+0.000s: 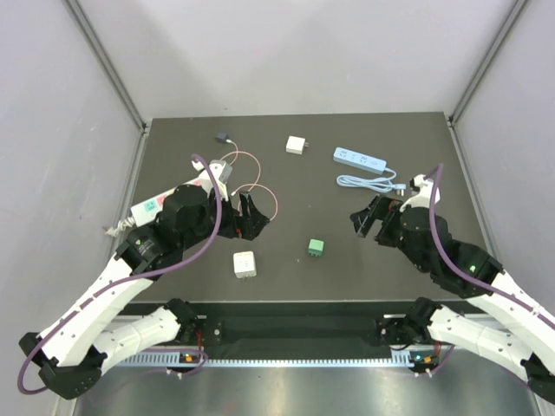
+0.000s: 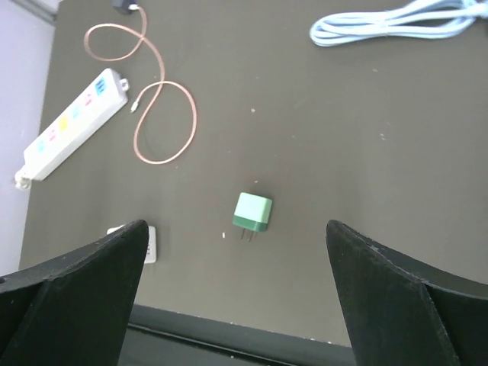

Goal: Insert the plug

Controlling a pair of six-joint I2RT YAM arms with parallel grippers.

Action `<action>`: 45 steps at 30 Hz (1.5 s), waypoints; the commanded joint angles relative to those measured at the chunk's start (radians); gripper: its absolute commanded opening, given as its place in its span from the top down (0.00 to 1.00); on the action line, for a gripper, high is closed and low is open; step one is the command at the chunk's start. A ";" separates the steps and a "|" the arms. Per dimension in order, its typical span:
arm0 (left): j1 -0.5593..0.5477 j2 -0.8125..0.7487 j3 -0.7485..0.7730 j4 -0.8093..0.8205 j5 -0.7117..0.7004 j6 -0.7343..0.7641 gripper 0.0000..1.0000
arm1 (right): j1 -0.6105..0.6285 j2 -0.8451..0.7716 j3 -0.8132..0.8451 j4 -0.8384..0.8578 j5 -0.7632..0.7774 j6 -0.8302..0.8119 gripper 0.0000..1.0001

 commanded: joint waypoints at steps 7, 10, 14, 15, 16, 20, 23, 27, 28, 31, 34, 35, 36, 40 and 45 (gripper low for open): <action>-0.003 -0.013 -0.003 0.040 -0.023 0.017 0.03 | 0.009 0.001 0.040 -0.199 0.239 0.186 0.00; -0.003 -0.016 -0.011 0.018 -0.050 0.024 0.03 | -0.016 0.026 0.044 -0.313 0.311 0.248 0.00; -0.003 -0.016 -0.019 0.013 -0.060 0.028 0.03 | -0.192 0.138 0.069 -0.446 0.323 0.239 0.00; -0.003 -0.016 -0.023 0.016 -0.057 0.028 0.03 | -0.227 0.150 0.064 -0.443 0.310 0.214 0.00; -0.003 -0.019 -0.034 0.020 -0.049 0.028 0.03 | -0.263 0.161 0.050 -0.437 0.294 0.188 0.00; -0.004 -0.016 -0.057 0.050 -0.018 0.014 0.04 | -0.431 0.184 -0.019 -0.349 0.203 0.090 0.00; -0.003 -0.003 -0.081 0.077 0.009 0.005 0.04 | -0.553 0.199 -0.062 -0.257 0.095 0.032 0.00; -0.003 0.021 -0.105 0.094 0.041 0.005 0.05 | -0.683 0.241 -0.095 -0.163 0.038 0.010 0.00; -0.003 0.033 -0.106 0.094 0.045 0.004 0.05 | -0.698 0.250 -0.118 -0.138 0.036 0.006 0.00; -0.003 0.043 -0.100 0.102 0.083 0.007 0.05 | -0.781 0.267 -0.164 -0.068 0.020 -0.016 0.01; -0.003 0.032 -0.106 0.126 0.121 0.007 0.05 | -0.840 0.305 -0.209 0.009 -0.054 -0.053 0.02; -0.003 0.027 -0.108 0.131 0.124 0.008 0.05 | -0.891 0.328 -0.218 0.029 -0.095 -0.071 0.03; -0.003 0.026 -0.112 0.132 0.124 0.011 0.05 | -0.901 0.342 -0.229 0.043 -0.106 -0.076 0.03; -0.003 0.015 -0.128 0.131 0.118 0.022 0.05 | -0.936 0.399 -0.238 0.101 -0.155 -0.114 0.04; -0.003 -0.009 -0.155 0.148 0.124 0.030 0.05 | -0.941 0.410 -0.257 0.150 -0.198 -0.180 0.08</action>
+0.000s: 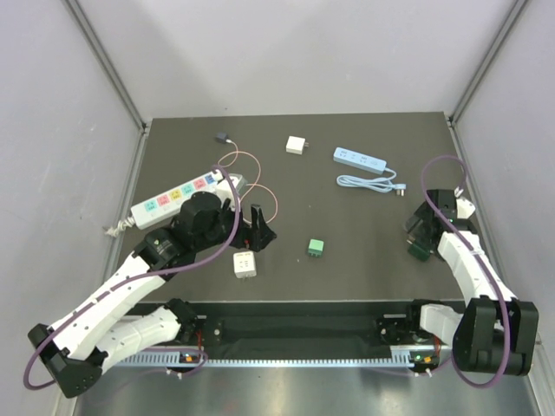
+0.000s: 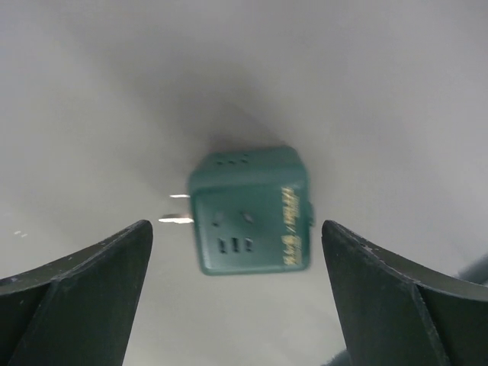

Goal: Insert the plug

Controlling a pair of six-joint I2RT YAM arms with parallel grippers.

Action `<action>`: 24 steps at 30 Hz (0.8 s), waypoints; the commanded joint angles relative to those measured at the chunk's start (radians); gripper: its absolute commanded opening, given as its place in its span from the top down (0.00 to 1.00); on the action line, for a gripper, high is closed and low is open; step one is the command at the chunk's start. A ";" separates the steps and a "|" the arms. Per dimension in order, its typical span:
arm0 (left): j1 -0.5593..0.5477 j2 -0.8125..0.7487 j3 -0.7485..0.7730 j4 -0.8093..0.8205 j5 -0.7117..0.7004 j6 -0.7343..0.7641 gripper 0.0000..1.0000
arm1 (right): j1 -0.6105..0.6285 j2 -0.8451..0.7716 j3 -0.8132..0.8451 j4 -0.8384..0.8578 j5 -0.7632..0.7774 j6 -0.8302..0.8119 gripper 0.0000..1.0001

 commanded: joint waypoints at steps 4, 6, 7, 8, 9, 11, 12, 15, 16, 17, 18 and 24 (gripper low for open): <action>-0.003 -0.055 -0.013 0.070 0.020 0.047 0.06 | -0.011 -0.004 -0.032 0.129 -0.112 -0.111 0.15; -0.003 -0.073 -0.009 0.061 -0.023 0.045 0.06 | -0.011 -0.003 -0.040 0.135 -0.120 -0.123 0.19; -0.003 -0.079 -0.010 0.059 -0.028 0.051 0.06 | -0.011 -0.004 -0.043 0.137 -0.122 -0.123 0.21; -0.003 -0.084 -0.010 0.059 -0.036 0.053 0.06 | -0.011 -0.004 -0.044 0.141 -0.135 -0.129 0.22; -0.003 -0.090 -0.004 0.055 -0.045 0.051 0.06 | -0.011 -0.004 -0.043 0.144 -0.140 -0.131 0.23; -0.003 -0.090 0.010 0.042 -0.059 0.036 0.06 | -0.011 -0.003 -0.043 0.152 -0.155 -0.143 0.28; -0.003 -0.084 0.023 0.026 -0.062 0.031 0.06 | -0.009 0.000 -0.043 0.157 -0.163 -0.148 0.31; -0.003 -0.075 0.039 -0.004 -0.126 0.008 0.06 | -0.011 0.003 -0.043 0.172 -0.197 -0.168 0.38; -0.003 -0.069 0.042 -0.013 -0.134 0.005 0.04 | -0.011 -0.001 -0.044 0.183 -0.206 -0.174 0.41; -0.003 -0.066 0.043 -0.017 -0.134 0.005 0.04 | -0.011 -0.004 -0.046 0.193 -0.241 -0.191 0.43; -0.004 -0.049 0.051 -0.031 -0.132 0.007 0.04 | -0.011 -0.006 -0.050 0.206 -0.262 -0.197 0.43; -0.003 -0.011 0.045 0.001 -0.024 0.062 0.05 | 0.015 0.031 -0.043 0.244 -0.440 -0.234 0.55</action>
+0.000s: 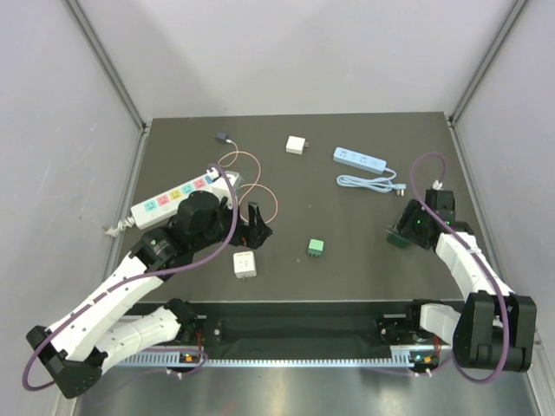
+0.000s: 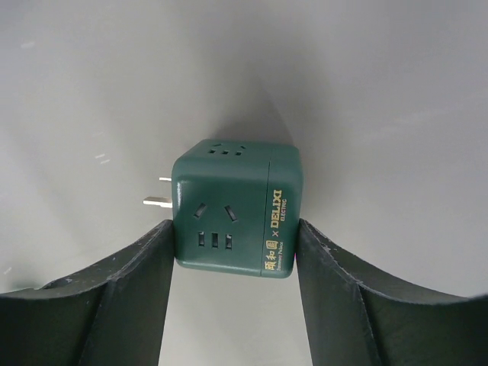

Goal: Insert the plug

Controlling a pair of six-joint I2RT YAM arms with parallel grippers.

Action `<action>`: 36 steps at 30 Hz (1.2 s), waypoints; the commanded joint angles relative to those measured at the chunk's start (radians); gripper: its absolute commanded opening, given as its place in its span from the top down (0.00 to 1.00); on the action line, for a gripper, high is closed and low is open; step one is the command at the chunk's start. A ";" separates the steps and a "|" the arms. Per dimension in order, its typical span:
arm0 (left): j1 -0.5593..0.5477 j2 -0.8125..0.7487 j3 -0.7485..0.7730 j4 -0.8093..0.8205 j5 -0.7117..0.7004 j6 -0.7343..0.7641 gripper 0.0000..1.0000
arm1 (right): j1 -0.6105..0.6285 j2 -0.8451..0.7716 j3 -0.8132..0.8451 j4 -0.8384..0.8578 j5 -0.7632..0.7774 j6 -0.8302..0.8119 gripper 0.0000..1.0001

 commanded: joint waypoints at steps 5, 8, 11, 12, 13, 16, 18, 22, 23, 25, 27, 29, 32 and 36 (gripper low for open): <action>-0.003 0.024 0.016 0.136 0.216 0.159 0.08 | 0.161 -0.033 0.043 0.068 -0.217 -0.058 0.58; -0.003 0.051 0.035 0.162 0.216 0.240 0.08 | 0.242 -0.092 0.074 0.058 -0.274 -0.063 0.60; -0.003 0.085 0.056 0.197 0.297 0.368 0.07 | 0.278 -0.157 0.092 0.057 -0.393 -0.043 0.60; -0.003 0.096 0.065 0.202 0.300 0.413 0.07 | 0.282 -0.193 0.098 0.060 -0.424 -0.038 0.60; -0.003 0.107 0.079 0.210 0.302 0.437 0.07 | 0.290 -0.212 0.099 0.061 -0.476 -0.026 0.60; -0.004 0.171 0.125 0.218 0.337 0.512 0.08 | 0.305 -0.275 0.108 0.080 -0.579 0.002 0.60; -0.004 0.231 0.162 0.216 0.391 0.526 0.08 | 0.310 -0.296 0.117 0.097 -0.630 0.055 0.60; -0.019 0.306 0.237 0.240 0.462 0.547 0.08 | 0.367 -0.298 0.140 0.129 -0.667 0.085 0.60; -0.027 0.329 0.245 0.244 0.460 0.553 0.07 | 0.376 -0.298 0.154 0.124 -0.662 0.086 0.60; -0.052 0.357 0.295 0.227 0.465 0.567 0.07 | 0.387 -0.304 0.161 0.133 -0.657 0.106 0.60; -0.084 0.397 0.332 0.198 0.462 0.592 0.07 | 0.391 -0.312 0.164 0.149 -0.662 0.129 0.60; -0.104 0.415 0.354 0.188 0.431 0.607 0.07 | 0.397 -0.316 0.161 0.176 -0.671 0.146 0.61; -0.136 0.429 0.365 0.184 0.399 0.627 0.07 | 0.404 -0.324 0.164 0.184 -0.673 0.178 0.61; -0.182 0.461 0.392 0.149 0.298 0.662 0.06 | 0.407 -0.318 0.164 0.198 -0.677 0.192 0.61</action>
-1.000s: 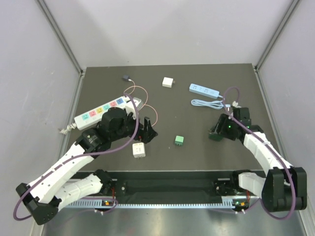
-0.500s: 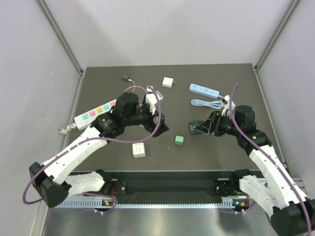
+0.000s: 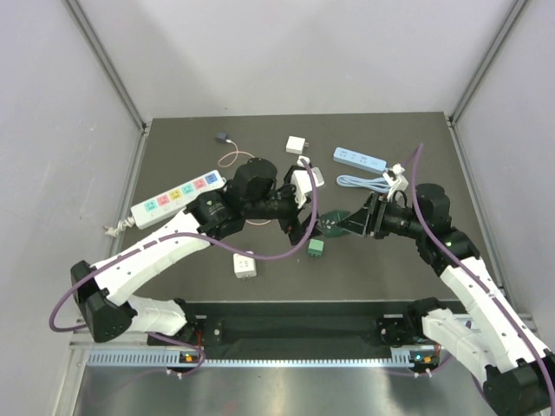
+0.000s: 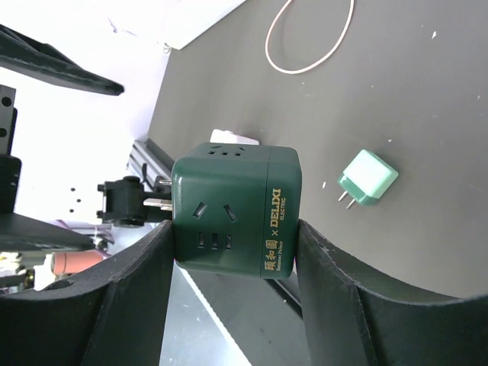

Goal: Insert the plug

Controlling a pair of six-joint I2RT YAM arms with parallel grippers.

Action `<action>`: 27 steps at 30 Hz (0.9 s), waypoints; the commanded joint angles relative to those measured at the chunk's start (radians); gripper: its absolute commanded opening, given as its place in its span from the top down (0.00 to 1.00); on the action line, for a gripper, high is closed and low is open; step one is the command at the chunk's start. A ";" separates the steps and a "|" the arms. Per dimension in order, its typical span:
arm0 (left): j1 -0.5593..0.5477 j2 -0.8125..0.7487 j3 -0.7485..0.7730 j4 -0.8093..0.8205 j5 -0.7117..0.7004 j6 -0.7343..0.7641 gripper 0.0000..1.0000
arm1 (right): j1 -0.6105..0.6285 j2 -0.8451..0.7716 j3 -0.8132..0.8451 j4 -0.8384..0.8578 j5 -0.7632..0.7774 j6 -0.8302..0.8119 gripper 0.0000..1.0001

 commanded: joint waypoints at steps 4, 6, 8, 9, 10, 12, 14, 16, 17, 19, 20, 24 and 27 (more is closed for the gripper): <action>-0.037 0.047 0.067 -0.010 -0.100 0.076 0.06 | 0.017 0.014 0.085 0.063 -0.042 0.022 0.61; -0.043 0.053 0.068 -0.002 -0.098 0.080 0.06 | 0.018 0.015 0.083 0.076 -0.048 0.050 0.61; -0.055 0.070 0.081 -0.007 -0.104 0.090 0.07 | 0.020 0.018 0.085 0.093 -0.057 0.067 0.61; -0.060 0.075 0.087 -0.008 -0.120 0.092 0.07 | 0.023 0.020 0.083 0.103 -0.060 0.074 0.61; -0.063 0.087 0.088 -0.007 -0.123 0.095 0.07 | 0.026 0.018 0.080 0.118 -0.062 0.076 0.61; -0.063 0.101 0.091 -0.004 -0.144 0.098 0.08 | 0.024 0.024 0.079 0.130 -0.059 0.070 0.61; -0.063 0.125 0.099 -0.002 -0.150 0.107 0.10 | 0.024 0.041 0.088 0.121 -0.054 0.067 0.61; -0.064 0.148 0.110 -0.002 -0.140 0.110 0.11 | 0.028 0.058 0.091 0.130 -0.068 0.077 0.61; -0.066 0.155 0.110 -0.005 -0.143 0.116 0.13 | 0.029 0.060 0.094 0.136 -0.068 0.081 0.61; -0.067 0.171 0.111 -0.010 -0.166 0.122 0.15 | 0.032 0.061 0.099 0.141 -0.063 0.088 0.62; -0.069 0.175 0.108 -0.008 -0.172 0.126 0.17 | 0.031 0.063 0.099 0.139 -0.060 0.091 0.62; -0.070 0.185 0.105 0.015 -0.175 0.123 0.21 | 0.035 0.063 0.099 0.150 -0.068 0.110 0.62; -0.070 0.190 0.105 0.033 -0.160 0.121 0.32 | 0.038 0.054 0.096 0.155 -0.068 0.120 0.62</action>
